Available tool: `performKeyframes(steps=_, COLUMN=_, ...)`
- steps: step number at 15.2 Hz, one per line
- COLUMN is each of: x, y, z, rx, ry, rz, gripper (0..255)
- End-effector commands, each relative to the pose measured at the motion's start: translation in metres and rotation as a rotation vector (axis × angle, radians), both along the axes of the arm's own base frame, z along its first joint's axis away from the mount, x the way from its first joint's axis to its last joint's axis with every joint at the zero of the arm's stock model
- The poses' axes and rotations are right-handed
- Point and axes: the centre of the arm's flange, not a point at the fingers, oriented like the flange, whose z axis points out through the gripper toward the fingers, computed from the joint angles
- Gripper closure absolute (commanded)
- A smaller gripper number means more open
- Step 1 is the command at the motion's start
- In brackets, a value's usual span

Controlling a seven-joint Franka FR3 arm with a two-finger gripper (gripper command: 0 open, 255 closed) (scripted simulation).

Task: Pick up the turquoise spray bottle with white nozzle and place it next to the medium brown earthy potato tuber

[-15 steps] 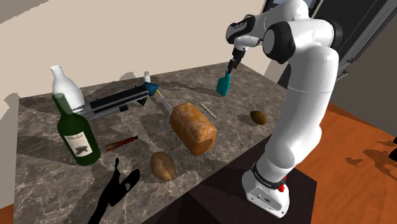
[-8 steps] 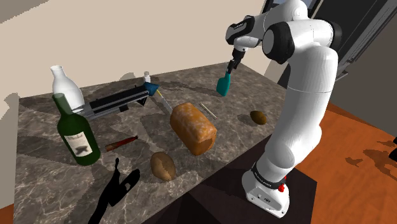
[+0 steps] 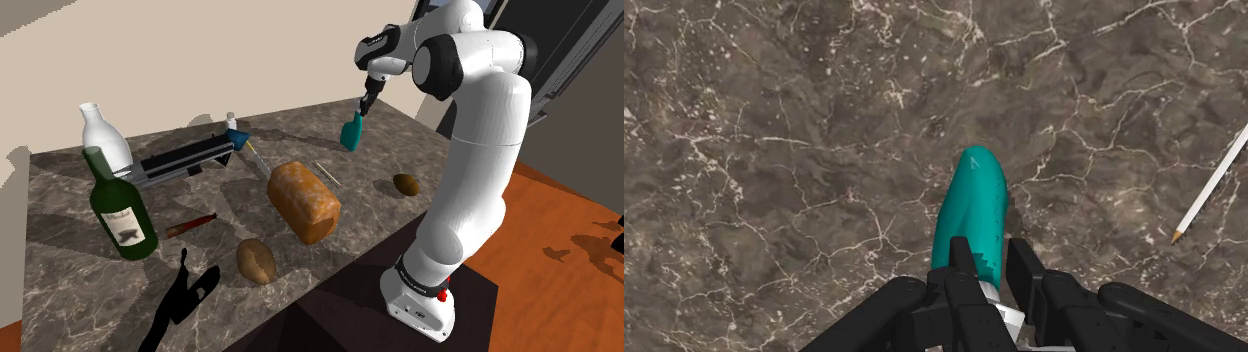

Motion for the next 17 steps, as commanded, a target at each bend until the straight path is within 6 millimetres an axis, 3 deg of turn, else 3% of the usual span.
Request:
performKeyframes(steps=1, x=0.0, y=0.0, z=0.0, rx=0.0, ry=0.0, rz=0.0, gripper=255)
performKeyframes(steps=17, x=0.0, y=0.0, z=0.079, rx=0.0, ry=0.0, rz=0.0, gripper=255)
